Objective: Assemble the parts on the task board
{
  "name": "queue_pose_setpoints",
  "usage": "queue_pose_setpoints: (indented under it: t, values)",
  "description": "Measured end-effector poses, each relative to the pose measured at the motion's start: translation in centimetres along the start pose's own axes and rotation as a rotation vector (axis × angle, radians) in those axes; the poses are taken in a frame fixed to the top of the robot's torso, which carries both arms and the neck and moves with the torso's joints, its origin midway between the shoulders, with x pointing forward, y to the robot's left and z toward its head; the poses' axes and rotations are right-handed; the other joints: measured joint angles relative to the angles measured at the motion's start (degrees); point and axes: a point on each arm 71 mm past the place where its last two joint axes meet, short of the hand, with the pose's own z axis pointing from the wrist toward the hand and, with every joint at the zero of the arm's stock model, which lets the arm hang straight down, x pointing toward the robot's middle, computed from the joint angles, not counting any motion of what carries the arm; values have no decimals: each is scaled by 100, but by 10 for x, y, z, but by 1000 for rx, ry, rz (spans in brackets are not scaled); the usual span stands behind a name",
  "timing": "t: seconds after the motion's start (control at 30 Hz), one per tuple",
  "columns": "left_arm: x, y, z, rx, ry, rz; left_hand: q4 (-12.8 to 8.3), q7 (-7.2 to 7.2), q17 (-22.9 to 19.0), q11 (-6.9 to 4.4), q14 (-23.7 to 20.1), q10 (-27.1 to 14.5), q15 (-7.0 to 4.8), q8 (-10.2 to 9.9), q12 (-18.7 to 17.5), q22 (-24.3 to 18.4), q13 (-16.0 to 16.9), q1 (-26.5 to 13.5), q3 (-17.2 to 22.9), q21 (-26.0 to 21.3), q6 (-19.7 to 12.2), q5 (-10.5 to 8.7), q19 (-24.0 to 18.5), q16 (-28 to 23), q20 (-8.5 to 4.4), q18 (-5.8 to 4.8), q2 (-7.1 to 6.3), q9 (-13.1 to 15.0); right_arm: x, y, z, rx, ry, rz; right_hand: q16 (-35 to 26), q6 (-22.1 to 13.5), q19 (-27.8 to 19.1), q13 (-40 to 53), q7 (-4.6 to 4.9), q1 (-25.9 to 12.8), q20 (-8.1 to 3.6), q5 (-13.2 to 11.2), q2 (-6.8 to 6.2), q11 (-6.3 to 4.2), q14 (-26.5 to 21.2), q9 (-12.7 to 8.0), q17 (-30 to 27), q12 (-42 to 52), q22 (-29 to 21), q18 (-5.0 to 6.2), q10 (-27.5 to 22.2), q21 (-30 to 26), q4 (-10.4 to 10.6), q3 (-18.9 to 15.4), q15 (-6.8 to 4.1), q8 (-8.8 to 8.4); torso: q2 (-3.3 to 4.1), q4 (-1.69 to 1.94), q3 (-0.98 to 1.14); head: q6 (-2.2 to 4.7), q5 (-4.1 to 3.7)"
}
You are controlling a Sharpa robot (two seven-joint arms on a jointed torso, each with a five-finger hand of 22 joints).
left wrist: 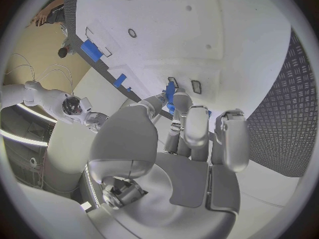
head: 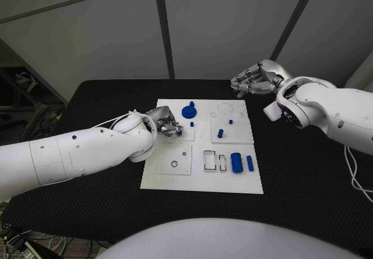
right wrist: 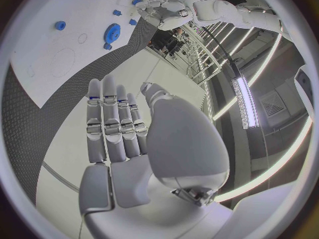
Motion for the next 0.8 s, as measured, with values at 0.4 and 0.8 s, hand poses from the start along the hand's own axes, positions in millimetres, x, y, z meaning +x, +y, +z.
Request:
queue_pose_setpoints:
  t: [0.4, 0.8]
  values:
    - [0, 1, -1, 2, 16, 12, 0, 0, 0, 0, 0, 0, 1, -2, 0, 0, 0, 0, 0, 0, 0, -1, 0, 0, 0, 0, 0, 9, 0, 0, 0, 1, 0, 0, 0, 0, 0, 0, 0, 0, 0, 0, 0, 0, 0, 0, 0, 0, 0, 0, 0, 0, 0, 0, 0, 0, -1, 1, 1, -14, 2]
    - [1, 1, -2, 3, 23, 17, 0, 1, 0, 0, 1, 0, 2, -5, 0, 0, 3, 0, 0, 0, -1, -19, 0, 0, 0, 0, 0, 6, 0, 0, 0, 1, 1, 0, 0, 0, 0, 0, 0, 0, 0, 0, 0, 0, 0, 0, 0, 0, 1, 0, 0, 0, 0, 0, 0, 0, -2, 1, 0, -9, 4]
